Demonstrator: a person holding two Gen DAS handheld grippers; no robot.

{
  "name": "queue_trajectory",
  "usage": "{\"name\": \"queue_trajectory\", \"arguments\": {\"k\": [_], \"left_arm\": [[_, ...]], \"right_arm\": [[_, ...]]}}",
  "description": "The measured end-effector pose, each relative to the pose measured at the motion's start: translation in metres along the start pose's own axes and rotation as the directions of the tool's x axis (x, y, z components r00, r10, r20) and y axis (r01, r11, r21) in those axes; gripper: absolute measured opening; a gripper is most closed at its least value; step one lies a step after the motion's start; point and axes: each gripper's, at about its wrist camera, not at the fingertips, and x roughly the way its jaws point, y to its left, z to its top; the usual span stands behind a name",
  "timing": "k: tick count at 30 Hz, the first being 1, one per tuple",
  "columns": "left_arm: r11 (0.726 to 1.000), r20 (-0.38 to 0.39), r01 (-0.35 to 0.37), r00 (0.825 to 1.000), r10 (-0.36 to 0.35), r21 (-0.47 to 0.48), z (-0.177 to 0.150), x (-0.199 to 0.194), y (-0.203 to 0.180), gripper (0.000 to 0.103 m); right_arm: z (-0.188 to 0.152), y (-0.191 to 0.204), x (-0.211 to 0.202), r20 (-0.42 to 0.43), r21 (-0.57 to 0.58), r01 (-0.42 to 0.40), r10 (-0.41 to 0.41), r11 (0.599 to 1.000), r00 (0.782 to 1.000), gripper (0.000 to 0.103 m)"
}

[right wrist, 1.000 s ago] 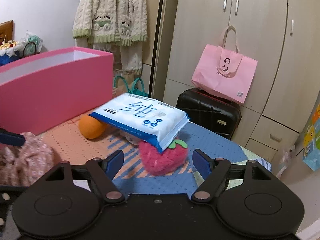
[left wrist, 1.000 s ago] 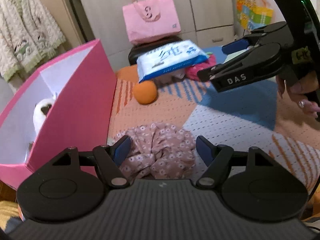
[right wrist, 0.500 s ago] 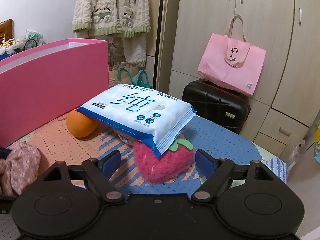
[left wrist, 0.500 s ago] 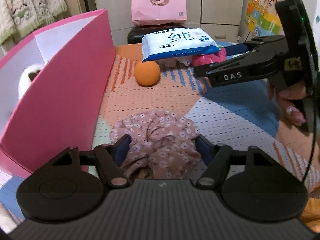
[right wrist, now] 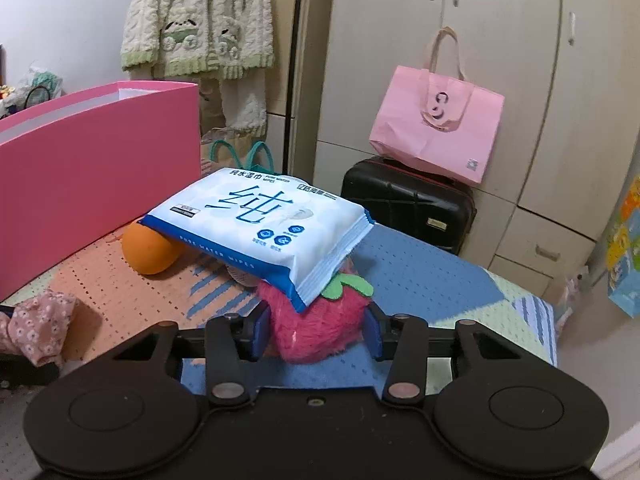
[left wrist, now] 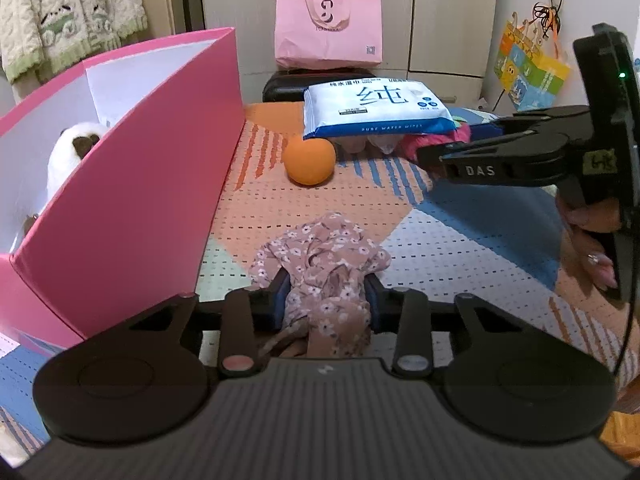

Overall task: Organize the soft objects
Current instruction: 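Grasp the pink floral scrunchie with the left gripper while the right gripper grasps the pink strawberry plush, then lift and carry the scrunchie and strawberry plush over the pink box with both grippers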

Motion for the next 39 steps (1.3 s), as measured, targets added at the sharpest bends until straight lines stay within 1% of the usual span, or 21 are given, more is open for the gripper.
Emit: {"name": "queue_trajectory", "arguments": {"k": [5,7,12,14,19,27,31,36,39], "left_arm": [[1.000,0.024,-0.011,1.000,0.011,0.017,-0.002,0.000,-0.005,0.025],[1.000,0.029,-0.013,1.000,0.013,0.016,-0.002,-0.001,-0.005,0.025],[1.000,0.034,0.002,0.999,-0.002,-0.020,-0.002,0.000,0.000,0.023],[0.999,0.037,0.012,0.999,-0.011,-0.032,-0.002,-0.001,0.001,0.023],[0.994,0.043,0.073,0.997,-0.070,-0.085,-0.002,-0.005,0.010,0.023],[0.990,0.053,0.099,0.994,-0.095,-0.096,-0.006,-0.015,0.014,0.023],[0.990,0.067,0.111,0.992,-0.105,-0.092,-0.006,-0.023,0.018,0.023],[0.984,0.067,0.146,0.988,-0.139,-0.099,-0.007,-0.032,0.024,0.023],[0.987,0.063,0.144,0.988,-0.140,-0.068,-0.008,-0.040,0.024,0.023]], "right_arm": [[-0.008,0.001,-0.015,-0.006,0.054,-0.005,0.005,0.999,1.000,0.049],[-0.012,0.004,-0.022,-0.010,0.062,-0.007,0.008,0.998,1.000,0.049],[-0.024,0.010,-0.039,-0.013,0.107,-0.005,0.006,0.994,1.000,0.049],[-0.028,0.010,-0.047,-0.009,0.139,-0.008,0.009,0.990,1.000,0.049],[-0.038,0.015,-0.061,-0.010,0.229,-0.014,0.017,0.973,1.000,0.049],[-0.058,0.034,-0.085,-0.003,0.322,-0.030,0.033,0.946,0.999,0.049],[-0.065,0.040,-0.097,-0.008,0.338,-0.029,0.034,0.941,0.999,0.049],[-0.073,0.049,-0.110,-0.021,0.339,-0.025,0.035,0.940,0.999,0.049],[-0.077,0.053,-0.118,-0.025,0.337,-0.023,0.033,0.941,0.999,0.049]]}}
